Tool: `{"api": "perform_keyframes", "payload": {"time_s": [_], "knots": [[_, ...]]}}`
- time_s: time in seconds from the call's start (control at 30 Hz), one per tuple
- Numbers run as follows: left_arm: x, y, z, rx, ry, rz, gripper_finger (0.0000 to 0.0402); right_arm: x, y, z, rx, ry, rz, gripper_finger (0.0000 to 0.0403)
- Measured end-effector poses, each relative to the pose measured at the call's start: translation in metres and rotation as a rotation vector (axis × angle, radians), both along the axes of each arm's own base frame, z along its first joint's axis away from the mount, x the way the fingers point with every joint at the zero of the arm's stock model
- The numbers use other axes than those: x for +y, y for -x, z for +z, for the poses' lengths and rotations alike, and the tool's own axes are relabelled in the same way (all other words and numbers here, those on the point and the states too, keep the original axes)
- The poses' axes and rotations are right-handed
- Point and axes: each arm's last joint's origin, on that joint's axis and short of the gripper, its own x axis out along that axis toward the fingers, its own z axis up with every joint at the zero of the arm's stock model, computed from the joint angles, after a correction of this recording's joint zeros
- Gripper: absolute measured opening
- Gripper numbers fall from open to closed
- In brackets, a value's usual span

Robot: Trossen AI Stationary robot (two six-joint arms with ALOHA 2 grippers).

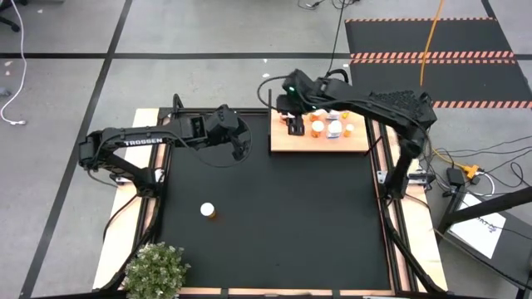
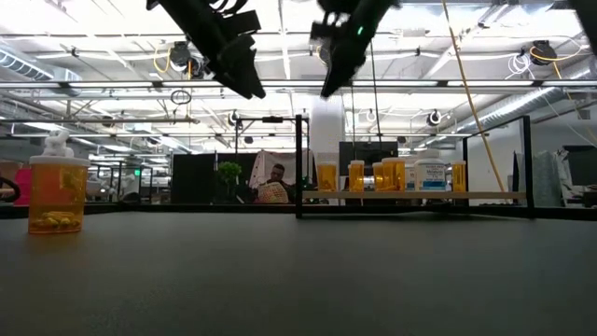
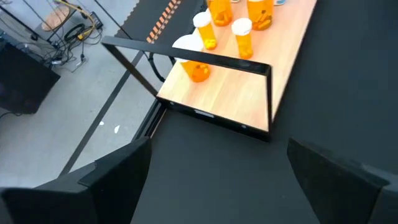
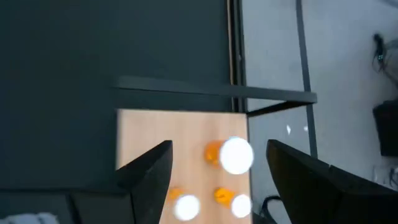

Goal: Pick and place medicine bottles onto shelf by color
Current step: Put the large orange pill bottle on the shelf aligned with the other large orange pill bottle

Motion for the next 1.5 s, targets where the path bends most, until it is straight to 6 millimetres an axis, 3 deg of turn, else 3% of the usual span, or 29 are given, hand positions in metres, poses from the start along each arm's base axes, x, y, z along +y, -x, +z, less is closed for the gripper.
{"api": "perform_keyframes", "payload": {"time_s": [0.13, 0.27, 0.4, 0.6, 0.8, 0.97, 1.23, 1.5], "knots": [[-0.004, -0.001, 0.0, 0.0, -0.001, -0.012, 0.0376, 0.041, 0.023, 0.022, -0.106, 0.023, 0.031, 0.0256], [-0.011, -0.003, 0.0, -0.003, 0.001, -0.031, 0.0376, 0.085, 0.055, 0.028, -0.223, 0.118, 0.005, 0.025], [-0.021, -0.007, 0.006, -0.024, 0.004, -0.061, 0.0376, 0.124, 0.089, 0.022, -0.395, 0.191, -0.001, 0.0233], [-0.046, -0.013, 0.019, -0.077, 0.034, -0.115, 0.0376, 0.164, 0.138, -0.008, -0.651, 0.148, 0.092, 0.0203], [-0.085, -0.01, 0.013, -0.047, 0.14, -0.153, 0.0376, 0.178, 0.171, -0.041, -0.775, 0.122, 0.169, 0.0183], [-0.122, 0.0, 0.006, 0.01, 0.224, -0.12, 0.0376, 0.177, 0.181, -0.056, -0.795, 0.192, 0.181, 0.0175], [-0.17, 0.017, 0.002, 0.024, 0.284, -0.124, 0.0376, 0.175, 0.183, -0.053, -0.834, 0.264, 0.126, 0.0173], [-0.183, 0.021, 0.002, 0.022, 0.279, -0.161, 0.0376, 0.181, 0.181, -0.051, -0.886, 0.208, 0.135, 0.0173]]}}
